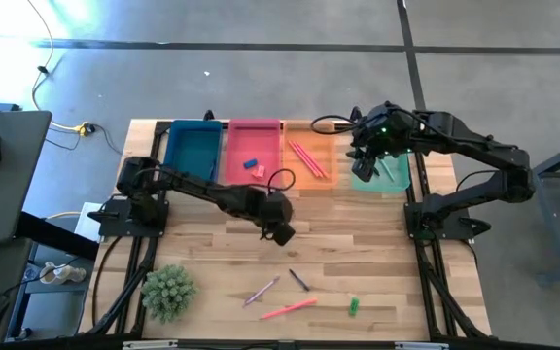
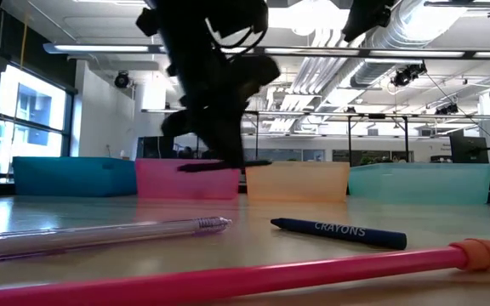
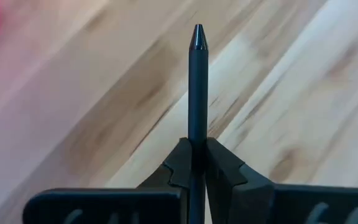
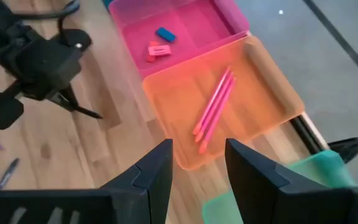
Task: Sort crayons/erasers/pens/pencils in bins
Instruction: Put the black pen into the green bin
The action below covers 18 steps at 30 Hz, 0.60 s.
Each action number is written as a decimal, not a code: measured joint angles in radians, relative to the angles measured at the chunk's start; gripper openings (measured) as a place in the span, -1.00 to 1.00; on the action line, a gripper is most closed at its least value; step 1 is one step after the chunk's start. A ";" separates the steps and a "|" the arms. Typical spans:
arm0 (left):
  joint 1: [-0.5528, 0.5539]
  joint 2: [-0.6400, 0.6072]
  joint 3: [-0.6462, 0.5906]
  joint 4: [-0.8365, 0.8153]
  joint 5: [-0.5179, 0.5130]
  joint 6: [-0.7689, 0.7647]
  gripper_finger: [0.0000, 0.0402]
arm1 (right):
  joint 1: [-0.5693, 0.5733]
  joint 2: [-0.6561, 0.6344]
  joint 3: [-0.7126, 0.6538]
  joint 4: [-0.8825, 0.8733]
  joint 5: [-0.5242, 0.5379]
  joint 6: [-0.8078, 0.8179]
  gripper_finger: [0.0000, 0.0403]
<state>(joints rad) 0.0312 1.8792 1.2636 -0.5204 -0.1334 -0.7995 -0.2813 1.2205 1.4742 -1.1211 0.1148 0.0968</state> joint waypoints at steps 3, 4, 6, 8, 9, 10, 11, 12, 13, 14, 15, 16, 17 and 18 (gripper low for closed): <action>0.034 -0.003 0.002 0.095 0.037 0.049 -0.97 | 0.000 0.000 0.000 0.000 -0.019 0.013 -0.32; 0.046 -0.005 0.001 0.120 0.054 0.066 -0.97 | 0.000 0.000 0.000 0.000 -0.019 0.019 -0.32; 0.067 -0.009 0.002 0.191 0.081 0.101 -0.97 | 0.000 0.000 0.000 -0.002 -0.019 0.033 -0.32; 0.088 -0.010 0.002 0.252 0.112 0.139 -0.97 | 0.000 -0.004 0.000 -0.006 -0.018 0.043 -0.32; 0.099 -0.010 0.002 0.283 0.128 0.159 -0.97 | 0.000 -0.006 0.000 -0.005 -0.018 0.046 -0.32; 0.111 -0.010 0.002 0.314 0.147 0.178 -0.97 | 0.000 -0.009 0.000 -0.005 -0.018 0.054 -0.32; 0.123 -0.010 0.002 0.350 0.168 0.191 -0.97 | 0.000 -0.012 0.000 -0.006 -0.018 0.059 -0.32; 0.135 -0.010 0.002 0.384 0.188 0.205 -0.97 | 0.000 -0.016 0.000 -0.005 -0.018 0.062 -0.32; 0.148 -0.010 0.002 0.411 0.208 0.216 -0.97 | 0.001 -0.023 0.000 -0.005 -0.018 0.067 -0.32; 0.162 -0.010 0.002 0.441 0.229 0.230 -0.97 | 0.000 -0.030 0.000 -0.005 -0.018 0.079 -0.32; 0.175 -0.010 0.002 0.472 0.247 0.242 -0.97 | 0.000 -0.040 0.000 -0.005 -0.018 0.089 -0.32; 0.189 -0.010 0.002 0.509 0.268 0.254 -0.97 | 0.000 -0.049 0.000 -0.005 -0.018 0.106 -0.32; 0.202 -0.010 0.002 0.545 0.293 0.263 -0.97 | 0.000 -0.060 0.000 -0.004 -0.018 0.121 -0.32; 0.215 -0.010 0.002 0.580 0.317 0.270 -0.97 | 0.000 -0.070 0.000 -0.002 -0.018 0.143 -0.32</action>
<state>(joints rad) 0.2466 1.8694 1.2659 0.0594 0.1839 -0.5296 -0.2809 1.1502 1.4742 -1.1234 0.0963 0.2398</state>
